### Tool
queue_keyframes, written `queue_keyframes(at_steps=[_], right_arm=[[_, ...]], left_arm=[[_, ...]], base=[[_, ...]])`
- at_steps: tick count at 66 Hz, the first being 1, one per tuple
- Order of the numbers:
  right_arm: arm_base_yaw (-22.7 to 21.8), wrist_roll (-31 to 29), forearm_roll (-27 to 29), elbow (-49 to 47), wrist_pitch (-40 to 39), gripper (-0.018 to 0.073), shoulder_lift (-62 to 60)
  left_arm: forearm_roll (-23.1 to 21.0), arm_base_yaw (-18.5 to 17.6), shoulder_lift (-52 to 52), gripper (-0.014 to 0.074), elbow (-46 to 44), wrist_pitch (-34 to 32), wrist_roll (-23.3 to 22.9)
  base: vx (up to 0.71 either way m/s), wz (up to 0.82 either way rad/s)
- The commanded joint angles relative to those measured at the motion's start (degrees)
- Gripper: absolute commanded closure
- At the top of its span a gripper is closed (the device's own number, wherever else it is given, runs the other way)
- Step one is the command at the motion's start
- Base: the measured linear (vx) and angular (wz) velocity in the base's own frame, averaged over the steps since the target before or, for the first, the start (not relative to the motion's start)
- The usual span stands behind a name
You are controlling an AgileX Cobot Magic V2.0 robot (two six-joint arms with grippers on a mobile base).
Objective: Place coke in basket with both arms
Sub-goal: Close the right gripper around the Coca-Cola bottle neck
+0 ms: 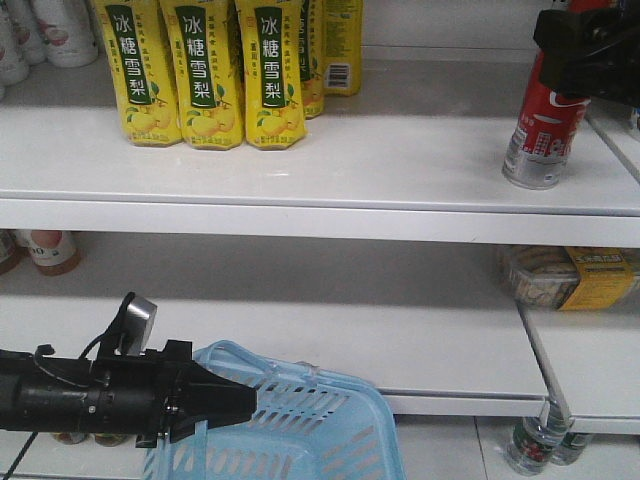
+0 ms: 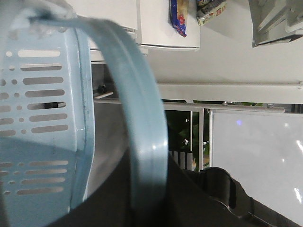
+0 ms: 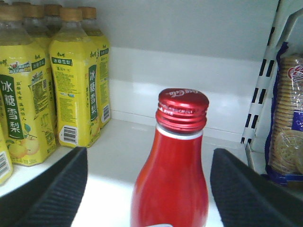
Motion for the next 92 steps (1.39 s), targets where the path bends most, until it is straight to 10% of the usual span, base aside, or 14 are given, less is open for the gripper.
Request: queue_keyframes(at_steps=[1, 56, 85, 92], right_arm=[[-0.2, -0.3, -0.7, -2.1, -5.3, 0.0042, -0.6], [-3.6, 1.8, 1.0, -9.4, -2.1, 0.0066, 6.0], [-1.5, -0.1, 1.0, -9.4, -3.6, 0.0574, 6.0], [-1.0, -0.1, 1.1, -9.4, -3.5, 0.0571, 5.8]], left_arm=[[-5.6, -0.2, -2.5, 0.0602, -1.1, 5.7, 0.4], [-5.6, -0.2, -2.5, 0.0602, -1.1, 5.7, 0.4], [-5.6, -0.2, -2.5, 0.0602, -1.1, 5.7, 0.4], [-5.6, -0.2, -2.5, 0.0602, -1.1, 5.7, 0.4]], base=[[0.0, 0.0], [0.0, 0.0], [0.0, 0.0], [0.0, 0.0]])
